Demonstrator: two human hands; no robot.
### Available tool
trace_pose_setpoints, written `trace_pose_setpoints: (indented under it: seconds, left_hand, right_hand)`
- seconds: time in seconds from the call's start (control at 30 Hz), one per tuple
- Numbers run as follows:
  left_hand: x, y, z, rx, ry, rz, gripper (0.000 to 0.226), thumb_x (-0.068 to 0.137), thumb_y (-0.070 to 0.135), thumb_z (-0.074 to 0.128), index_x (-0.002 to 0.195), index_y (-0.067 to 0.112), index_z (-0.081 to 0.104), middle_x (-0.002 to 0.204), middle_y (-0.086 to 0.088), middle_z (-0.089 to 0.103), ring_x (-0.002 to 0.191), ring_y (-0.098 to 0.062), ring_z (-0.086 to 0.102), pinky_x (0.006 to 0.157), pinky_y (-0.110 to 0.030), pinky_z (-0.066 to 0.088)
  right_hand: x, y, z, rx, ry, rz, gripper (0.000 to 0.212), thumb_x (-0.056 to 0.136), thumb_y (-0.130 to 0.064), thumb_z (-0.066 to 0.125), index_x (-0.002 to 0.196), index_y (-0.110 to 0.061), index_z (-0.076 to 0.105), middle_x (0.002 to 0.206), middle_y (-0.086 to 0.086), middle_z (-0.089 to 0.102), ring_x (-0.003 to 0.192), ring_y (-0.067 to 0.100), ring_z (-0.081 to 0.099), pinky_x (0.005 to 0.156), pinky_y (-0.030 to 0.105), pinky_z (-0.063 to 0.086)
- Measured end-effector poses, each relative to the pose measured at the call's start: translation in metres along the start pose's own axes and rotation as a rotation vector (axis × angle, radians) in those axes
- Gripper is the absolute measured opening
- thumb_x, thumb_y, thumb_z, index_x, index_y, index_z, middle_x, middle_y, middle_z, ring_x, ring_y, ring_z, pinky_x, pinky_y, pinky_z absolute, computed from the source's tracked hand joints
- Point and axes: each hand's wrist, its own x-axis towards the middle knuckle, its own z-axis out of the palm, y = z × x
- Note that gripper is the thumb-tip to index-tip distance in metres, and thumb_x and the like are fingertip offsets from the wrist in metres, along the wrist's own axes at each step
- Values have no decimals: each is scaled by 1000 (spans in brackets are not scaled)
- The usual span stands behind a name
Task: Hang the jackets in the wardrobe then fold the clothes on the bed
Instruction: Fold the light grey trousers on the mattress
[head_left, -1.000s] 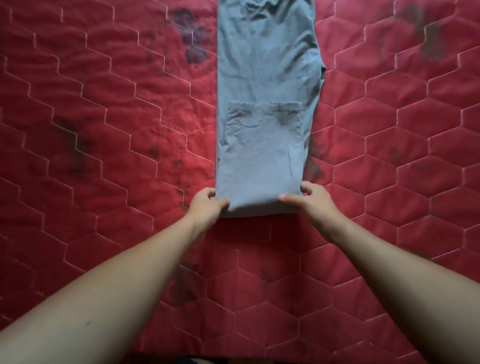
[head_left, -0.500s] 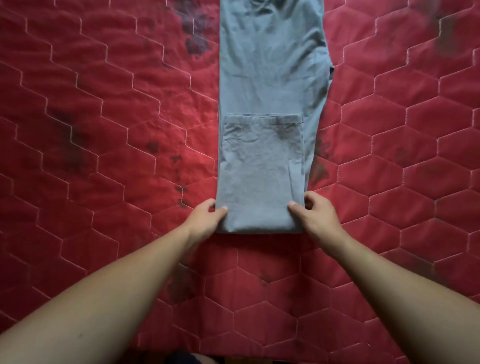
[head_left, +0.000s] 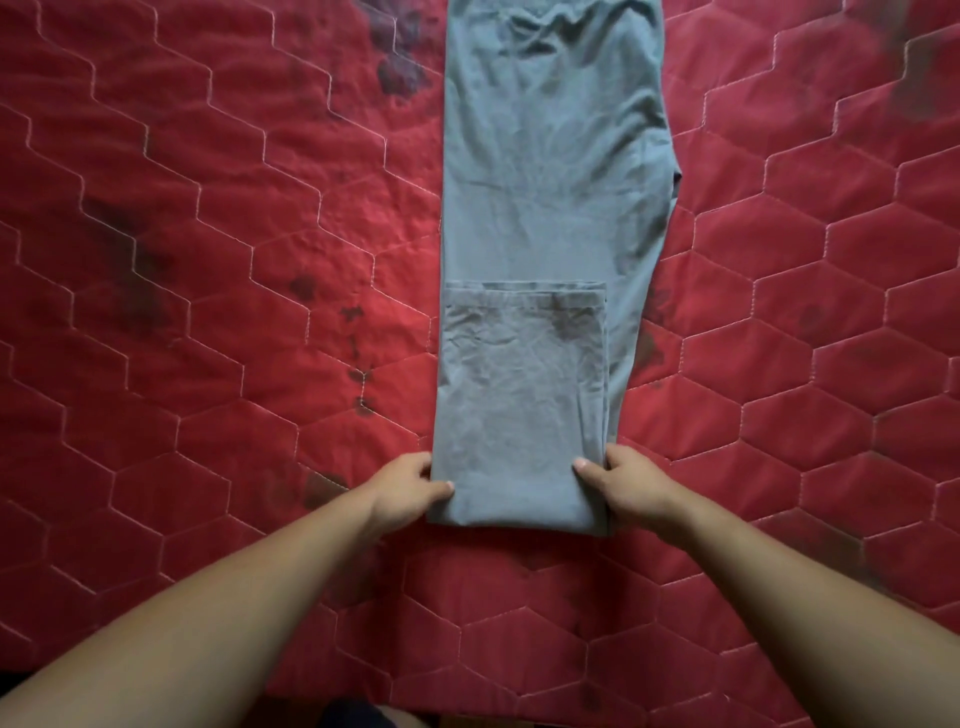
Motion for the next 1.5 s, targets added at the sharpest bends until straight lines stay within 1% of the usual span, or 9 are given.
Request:
trace_pose_setpoints:
  seconds: [0.13, 0.27, 0.37, 0.47, 0.63, 0.83, 1.13, 1.37, 1.5]
  left_hand:
    - [2, 8, -5, 122, -154, -74, 20, 93, 3, 63, 111, 10, 69, 99, 3, 72, 88, -10, 67, 80, -23, 54]
    - [13, 53, -22, 59, 25, 74, 12, 97, 10, 62, 87, 10, 69, 62, 12, 68, 58, -3, 60, 55, -19, 50]
    - [34, 102, -43, 51, 309, 254, 9, 94, 12, 66, 99, 5, 65, 83, -10, 70, 74, -16, 59, 70, -36, 53]
    - [48, 143, -60, 18, 440, 399, 38, 90, 7, 70, 124, 15, 55, 90, -5, 61, 75, -11, 56, 70, -20, 48]
    - [54, 169, -73, 448, 277, 432, 46, 84, 5, 74, 128, 12, 63, 112, -7, 67, 99, -19, 65, 87, -21, 48]
    - [36, 184, -90, 706, 242, 388, 51, 83, 11, 72, 129, 24, 55, 113, -4, 68, 102, -23, 65, 88, -34, 54]
    - [39, 366, -170, 428, 788, 611, 54, 92, 16, 63, 142, 23, 43, 128, -8, 56, 108, -27, 62, 92, -41, 55]
    - [43, 201, -76, 515, 388, 257, 64, 93, 26, 64, 150, 21, 35, 142, -18, 30, 128, -41, 46, 113, -42, 37]
    - [36, 121, -33, 303, 418, 237, 70, 87, 20, 68, 149, 29, 36, 129, -13, 41, 121, -33, 51, 112, -31, 35]
  right_hand:
    - [0, 4, -1, 42, -81, 106, 16, 99, -26, 62, 87, -15, 64, 89, 5, 69, 66, 12, 65, 55, 31, 57]
    - [19, -29, -31, -55, 142, -75, 15, 92, -29, 67, 80, -19, 67, 84, -1, 71, 75, 18, 67, 75, 41, 59]
    - [38, -72, -61, -119, 428, -221, 20, 89, -31, 70, 98, -16, 61, 84, 0, 64, 85, 25, 63, 74, 33, 46]
    - [55, -111, -85, -88, 477, -365, 47, 86, -24, 72, 128, -23, 50, 86, -1, 64, 85, 21, 60, 77, 28, 42]
    - [67, -130, -100, -471, 266, -348, 43, 83, -15, 69, 125, -19, 61, 120, 12, 68, 114, 30, 61, 88, 29, 44]
    - [53, -136, -111, -364, 271, -387, 41, 79, -7, 67, 118, -21, 63, 116, 4, 71, 106, 21, 64, 82, 29, 49]
    - [61, -307, -235, -216, 854, -598, 50, 87, -20, 65, 135, -18, 52, 130, 12, 54, 107, 17, 53, 88, 22, 40]
    - [52, -170, -114, -440, 284, -143, 48, 89, -25, 64, 129, -8, 43, 128, 25, 59, 116, 40, 59, 92, 38, 47]
    - [40, -101, -60, -293, 428, -59, 44, 86, -35, 64, 108, -16, 32, 112, 25, 63, 100, 44, 64, 79, 43, 47]
